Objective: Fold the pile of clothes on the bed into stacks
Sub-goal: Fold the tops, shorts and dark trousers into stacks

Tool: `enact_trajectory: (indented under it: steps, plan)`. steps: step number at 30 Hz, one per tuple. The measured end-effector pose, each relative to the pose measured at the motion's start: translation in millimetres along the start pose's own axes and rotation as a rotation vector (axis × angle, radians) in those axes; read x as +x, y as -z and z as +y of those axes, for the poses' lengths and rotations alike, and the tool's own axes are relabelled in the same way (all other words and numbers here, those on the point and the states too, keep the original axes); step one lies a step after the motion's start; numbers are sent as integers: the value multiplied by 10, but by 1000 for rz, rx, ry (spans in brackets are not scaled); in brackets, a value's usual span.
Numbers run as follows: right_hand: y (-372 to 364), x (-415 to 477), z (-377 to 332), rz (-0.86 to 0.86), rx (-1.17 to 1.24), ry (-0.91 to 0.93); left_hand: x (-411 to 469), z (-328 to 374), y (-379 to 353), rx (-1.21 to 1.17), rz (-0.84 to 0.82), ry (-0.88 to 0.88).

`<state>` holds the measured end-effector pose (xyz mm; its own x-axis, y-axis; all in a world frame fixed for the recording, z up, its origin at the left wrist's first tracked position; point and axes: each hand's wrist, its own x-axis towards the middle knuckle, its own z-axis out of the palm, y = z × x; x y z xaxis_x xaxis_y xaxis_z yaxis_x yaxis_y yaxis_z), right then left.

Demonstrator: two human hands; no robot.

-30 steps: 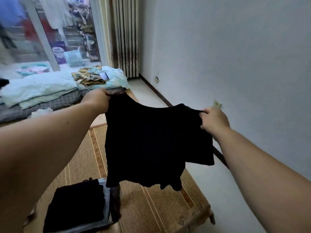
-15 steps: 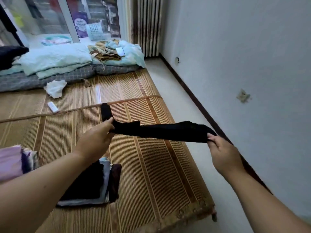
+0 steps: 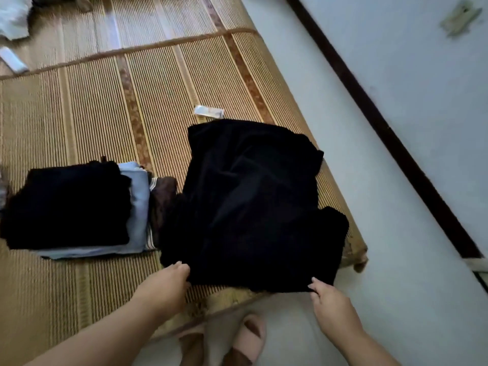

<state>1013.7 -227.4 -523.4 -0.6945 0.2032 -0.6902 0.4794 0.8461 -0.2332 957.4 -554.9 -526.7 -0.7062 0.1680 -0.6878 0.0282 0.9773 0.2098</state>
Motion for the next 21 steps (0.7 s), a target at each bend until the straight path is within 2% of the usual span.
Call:
enact_trajectory:
  steps: [2, 3, 7, 9, 12, 14, 18, 21]
  plan:
    - [-132, 5, 77, -9, 90, -65, -38, 20, -92, -25, -62, 107]
    - [-167, 25, 101, 24, 138, -105, -35, 26, -127, -55, -38, 164]
    - [-72, 297, 137, 377, 360, -221, 174, -25, -158, -163, 379, 257]
    - [42, 580, 163, 471, 510, -289, 395, -35, -103, -313, 494, 341]
    - [204, 1019, 216, 432, 660, -436, 697, -98, 7, -533, 589, 537]
    - [257, 1232, 264, 392, 746, -553, 827, -153, 28, -625, 593, 657]
    - [310, 1334, 288, 295, 1041, -553, 952, -158, 61, -660, 547, 632]
    - [363, 1176, 295, 388, 1277, -537, 924, -128, 92, -822, 571, 607]
